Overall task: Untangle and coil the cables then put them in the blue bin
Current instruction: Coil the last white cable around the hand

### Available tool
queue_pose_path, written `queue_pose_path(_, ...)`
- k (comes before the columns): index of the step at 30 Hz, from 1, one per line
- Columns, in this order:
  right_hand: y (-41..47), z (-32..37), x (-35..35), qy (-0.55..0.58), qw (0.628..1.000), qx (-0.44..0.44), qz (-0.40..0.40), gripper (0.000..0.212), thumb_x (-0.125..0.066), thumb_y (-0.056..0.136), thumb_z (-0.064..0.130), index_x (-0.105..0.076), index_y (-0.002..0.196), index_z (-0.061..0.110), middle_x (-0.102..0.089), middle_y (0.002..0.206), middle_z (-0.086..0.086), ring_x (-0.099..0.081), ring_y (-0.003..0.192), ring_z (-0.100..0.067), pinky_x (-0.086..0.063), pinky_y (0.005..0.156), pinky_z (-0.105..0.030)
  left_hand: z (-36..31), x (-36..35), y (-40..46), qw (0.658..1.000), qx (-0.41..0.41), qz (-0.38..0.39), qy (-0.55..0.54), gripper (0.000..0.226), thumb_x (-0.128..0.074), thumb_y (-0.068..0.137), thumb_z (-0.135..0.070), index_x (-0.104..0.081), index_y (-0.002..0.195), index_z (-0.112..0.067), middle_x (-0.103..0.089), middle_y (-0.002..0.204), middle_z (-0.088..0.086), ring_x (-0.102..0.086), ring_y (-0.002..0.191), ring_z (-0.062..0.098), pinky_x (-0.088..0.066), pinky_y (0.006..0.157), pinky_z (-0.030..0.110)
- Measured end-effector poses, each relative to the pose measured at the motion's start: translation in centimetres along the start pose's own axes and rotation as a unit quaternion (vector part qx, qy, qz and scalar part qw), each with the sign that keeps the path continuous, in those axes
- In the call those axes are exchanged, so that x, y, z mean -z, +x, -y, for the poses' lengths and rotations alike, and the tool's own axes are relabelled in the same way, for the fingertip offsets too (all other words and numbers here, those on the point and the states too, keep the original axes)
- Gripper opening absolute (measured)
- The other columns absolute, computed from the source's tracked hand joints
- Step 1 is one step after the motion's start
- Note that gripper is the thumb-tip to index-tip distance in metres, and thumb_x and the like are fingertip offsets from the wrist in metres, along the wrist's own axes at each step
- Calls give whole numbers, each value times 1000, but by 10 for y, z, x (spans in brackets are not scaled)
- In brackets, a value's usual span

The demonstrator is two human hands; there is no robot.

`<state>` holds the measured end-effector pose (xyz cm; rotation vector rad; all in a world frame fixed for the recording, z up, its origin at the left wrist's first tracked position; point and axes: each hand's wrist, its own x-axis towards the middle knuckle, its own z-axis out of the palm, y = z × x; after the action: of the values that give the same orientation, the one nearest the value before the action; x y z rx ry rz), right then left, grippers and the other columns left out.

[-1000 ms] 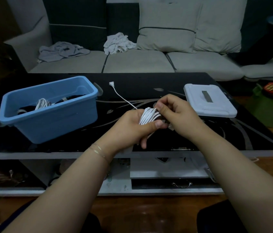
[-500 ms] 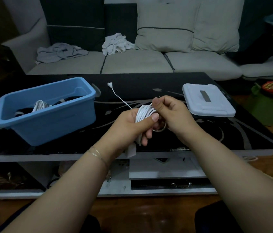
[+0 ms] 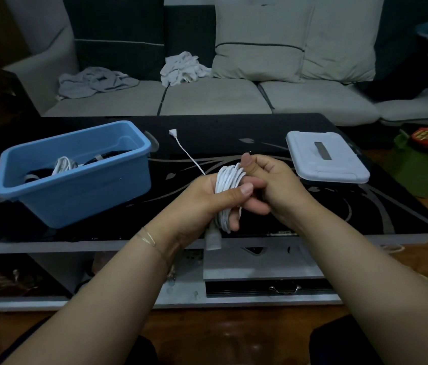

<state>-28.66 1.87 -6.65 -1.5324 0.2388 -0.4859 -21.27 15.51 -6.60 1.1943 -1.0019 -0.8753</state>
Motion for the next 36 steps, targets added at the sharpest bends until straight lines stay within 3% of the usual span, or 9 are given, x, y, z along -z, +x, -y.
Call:
queue_pose_path(3,1,-4,-2,-35,999,-8,0,25,-53,97,15,-60,73,18,-57,54,7,-46,48,-10,-37,47,-24,-2,0,0,998,-29,-35,-33,30,-57,90,-21,-70,113,-7,-69,84,28,-49,47,5,-47,57,12)
queue_pose_path(7,-1,-5,-6,-118,993,8,-19,28,-45,98,14,-65,84,26,-67,65,0,-58,56,-15,-46,49,-23,-3,3,0,996,-22,-52,-74,35,-59,88,-22,-69,115,-1,-52,67,22,-50,82,31,-50,73,17)
queue_pose_path(12,-6,-15,-12,-286,957,30,32,33,-41,101,34,-57,73,25,-61,64,4,-55,62,-10,-45,63,-30,-15,12,3,981,-58,-106,-152,46,-56,87,-6,-49,132,1,-68,121,5,-47,50,0,-45,71,16)
queue_pose_path(17,-15,-24,-21,-466,875,91,96,13,-41,99,39,-51,101,31,-48,64,11,-47,62,-13,-33,52,-29,-20,32,6,950,-71,-237,-191,36,-50,91,2,-49,127,1,-69,119,10,-57,57,3,-47,55,14)
queue_pose_path(23,-19,-18,-25,-550,818,136,98,21,-42,98,41,-54,105,26,-48,71,7,-51,71,-23,-29,58,-32,-6,32,8,964,-43,-262,-22,40,-43,98,3,-39,137,-3,-62,126,5,-72,91,13,-53,67,16)
queue_pose_path(29,-22,-15,-26,-532,826,163,91,15,-45,94,43,-54,92,32,-52,63,8,-52,64,-20,-26,49,-29,-6,31,7,966,-21,-226,123,41,-47,100,-7,-36,139,-9,-59,124,-8,-72,88,8,-53,69,15)
queue_pose_path(31,-23,-14,-25,-539,820,163,106,20,-44,94,41,-55,108,32,-59,73,5,-57,70,-22,-30,53,-30,-4,30,7,938,-9,-220,267,37,-52,98,-17,-48,134,-8,-59,119,-18,-64,101,-3,-47,77,8)
queue_pose_path(33,-23,-13,-23,-544,816,159,111,19,-43,95,41,-54,106,30,-57,72,5,-56,70,-23,-31,55,-31,-2,33,8,873,4,-218,436,33,-54,96,-30,-57,121,-8,-62,119,-9,-59,114,9,-47,88,21)
queue_pose_path(36,-24,-7,-16,-554,812,167,79,18,-44,94,46,-50,86,31,-47,60,10,-47,62,-16,-28,55,-31,-3,33,4,836,43,-205,507,42,-45,96,-49,-58,88,-11,-69,92,7,-66,94,29,-51,76,38)
